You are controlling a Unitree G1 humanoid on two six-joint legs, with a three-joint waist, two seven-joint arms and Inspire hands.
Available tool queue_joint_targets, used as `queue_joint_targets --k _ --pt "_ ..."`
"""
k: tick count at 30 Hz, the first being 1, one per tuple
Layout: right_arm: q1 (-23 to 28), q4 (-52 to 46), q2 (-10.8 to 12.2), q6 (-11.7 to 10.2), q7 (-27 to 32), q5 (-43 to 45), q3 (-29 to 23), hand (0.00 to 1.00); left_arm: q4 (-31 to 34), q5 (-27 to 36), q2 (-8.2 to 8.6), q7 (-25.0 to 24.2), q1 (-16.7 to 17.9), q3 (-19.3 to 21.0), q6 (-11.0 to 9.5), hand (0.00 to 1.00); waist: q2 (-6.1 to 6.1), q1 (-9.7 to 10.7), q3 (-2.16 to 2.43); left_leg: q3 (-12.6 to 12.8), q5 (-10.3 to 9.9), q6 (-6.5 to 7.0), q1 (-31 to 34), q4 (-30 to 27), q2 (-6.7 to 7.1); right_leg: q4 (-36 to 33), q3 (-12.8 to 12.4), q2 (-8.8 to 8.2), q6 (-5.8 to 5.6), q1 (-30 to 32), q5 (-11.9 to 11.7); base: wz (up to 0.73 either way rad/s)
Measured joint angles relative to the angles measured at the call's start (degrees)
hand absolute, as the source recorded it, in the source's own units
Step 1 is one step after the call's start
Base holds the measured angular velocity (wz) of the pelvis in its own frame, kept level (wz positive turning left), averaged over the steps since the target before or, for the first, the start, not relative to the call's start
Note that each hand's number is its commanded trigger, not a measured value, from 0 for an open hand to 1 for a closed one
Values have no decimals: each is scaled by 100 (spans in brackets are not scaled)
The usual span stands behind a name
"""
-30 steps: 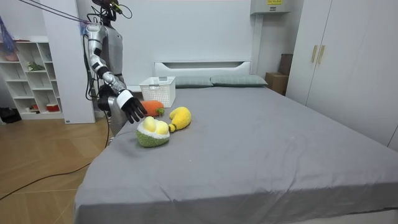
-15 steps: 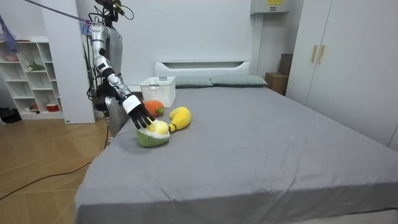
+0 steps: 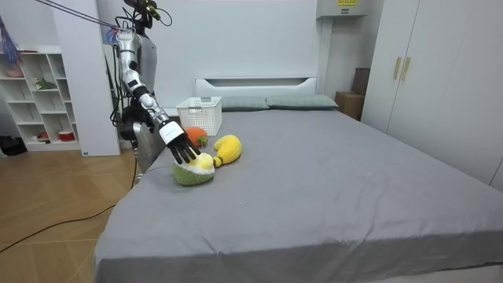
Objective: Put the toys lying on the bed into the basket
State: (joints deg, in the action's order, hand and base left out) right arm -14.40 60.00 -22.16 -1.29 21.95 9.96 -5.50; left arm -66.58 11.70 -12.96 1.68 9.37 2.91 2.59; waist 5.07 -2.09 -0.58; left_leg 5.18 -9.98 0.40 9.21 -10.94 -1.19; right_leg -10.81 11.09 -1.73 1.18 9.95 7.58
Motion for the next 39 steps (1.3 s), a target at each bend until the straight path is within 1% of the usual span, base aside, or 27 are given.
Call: queue_joint_targets --k 6,11,13,15,19,21,22,23,24,25,28,33,39 --pt "-29 79 -8 14 -91 182 264 0 -9 54 -1 0 -96 -155 -5 0 1 -25 0 -14 19 -1 38 1 3 -3 20 -6 5 22 -3 1" --pt "-46 187 -24 12 -96 197 324 0 -10 168 -3 -2 -112 -201 -24 0 0 -77 0 -21 21 -3 72 0 3 -2 19 -5 7 57 -5 0" --pt "-47 260 -63 17 -103 182 450 0 -10 211 -7 -2 -116 -224 -24 0 1 -119 0 -28 22 -3 87 0 3 -2 19 -4 9 72 -6 0" --pt "-96 342 -151 17 -161 198 667 0 -4 245 -28 -3 -118 -359 -22 0 -6 -146 -2 -52 25 -3 127 -11 7 -7 33 -8 11 105 -9 2" --pt "-335 620 -189 90 -339 425 674 0 -7 215 -35 -59 -124 -381 -11 0 -25 -149 -15 -82 26 -4 170 -43 8 -5 58 -7 15 119 -15 4" --pt "-385 737 -257 146 -456 437 675 0 -5 224 -58 -122 -125 -381 -7 0 -39 -169 -20 -113 27 -4 197 -57 8 1 85 -7 17 119 -18 7" --pt "-384 749 -275 153 -477 440 680 16 -8 224 -65 -126 -129 -381 -6 0 -44 -169 -25 -127 26 -4 207 -65 10 1 103 -9 17 119 -18 9" --pt "-380 764 -294 187 -549 474 681 54 -30 224 -80 -137 -140 -381 -4 0 -47 -171 -28 -140 27 -5 215 -71 10 1 117 -10 17 119 -18 5" --pt "-379 767 -297 225 -606 556 681 80 -43 224 -96 -156 -142 -381 -2 0 -49 -175 -29 -141 28 -7 215 -72 9 1 117 -9 19 119 -19 0" --pt "-376 768 -297 235 -632 608 681 100 -47 224 -102 -182 -148 -380 -2 0 -51 -176 -30 -142 29 -8 216 -72 9 1 117 -8 20 119 -20 0" --pt "-374 813 -312 265 -696 666 680 100 -152 225 -120 -237 -251 -380 -5 0 -53 -206 -31 -145 30 -9 216 -73 9 -2 118 -8 24 119 -23 0" --pt "-370 920 -447 300 -708 677 673 100 -220 232 -120 -237 -350 -383 -5 0 -53 -268 -31 -159 34 -14 216 -80 8 -5 137 -8 25 108 -24 0" --pt "-359 965 -450 343 -767 831 682 100 -266 236 -119 -240 -488 -395 -8 0 -53 -297 -31 -202 53 -25 223 -80 10 -6 162 -7 31 105 -27 2"
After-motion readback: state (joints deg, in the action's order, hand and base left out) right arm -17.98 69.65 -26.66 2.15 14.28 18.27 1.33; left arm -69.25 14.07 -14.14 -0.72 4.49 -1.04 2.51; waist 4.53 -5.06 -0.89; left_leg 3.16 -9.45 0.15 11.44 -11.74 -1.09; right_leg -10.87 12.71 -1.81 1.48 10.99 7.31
